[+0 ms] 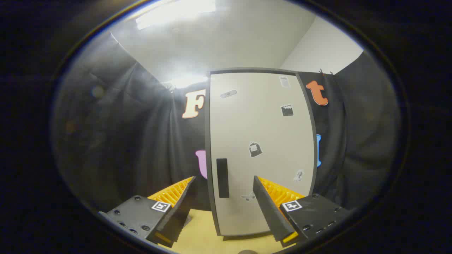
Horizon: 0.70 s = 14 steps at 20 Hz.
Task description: Open the shoe cabinet door, grab the shoes and put them into the shoe cabinet, then close the shoe cabinet door.
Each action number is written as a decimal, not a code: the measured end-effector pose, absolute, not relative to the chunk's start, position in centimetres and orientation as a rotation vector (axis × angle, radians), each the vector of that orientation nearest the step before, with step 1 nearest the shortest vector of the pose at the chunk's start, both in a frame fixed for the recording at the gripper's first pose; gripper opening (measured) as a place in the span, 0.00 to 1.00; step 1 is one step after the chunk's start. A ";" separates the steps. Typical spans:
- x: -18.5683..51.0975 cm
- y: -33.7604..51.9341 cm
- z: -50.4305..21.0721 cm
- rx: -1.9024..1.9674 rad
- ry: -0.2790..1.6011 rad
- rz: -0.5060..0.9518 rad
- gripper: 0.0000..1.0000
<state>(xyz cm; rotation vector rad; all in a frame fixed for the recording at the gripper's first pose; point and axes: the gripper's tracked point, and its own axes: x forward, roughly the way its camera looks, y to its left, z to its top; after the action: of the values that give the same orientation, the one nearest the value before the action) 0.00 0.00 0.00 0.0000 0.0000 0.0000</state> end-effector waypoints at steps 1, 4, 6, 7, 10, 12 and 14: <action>0.1 -0.1 0.0 -0.002 0.000 -0.006 0.94; 0.6 -0.4 -0.1 -0.010 0.001 -0.019 0.94; 0.8 -0.6 -0.2 -0.014 0.007 -0.024 0.94; 1.1 -0.6 -0.3 -0.015 0.010 -0.026 0.94; 1.4 -0.8 -0.4 -0.014 0.014 -0.033 0.94; 1.6 -0.8 -0.4 -0.016 0.017 -0.036 0.94; 1.8 -0.9 -0.6 -0.019 0.022 -0.040 0.94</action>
<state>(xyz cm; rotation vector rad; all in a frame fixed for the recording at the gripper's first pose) 1.76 -0.93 -0.61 -0.0186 0.0220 -0.0396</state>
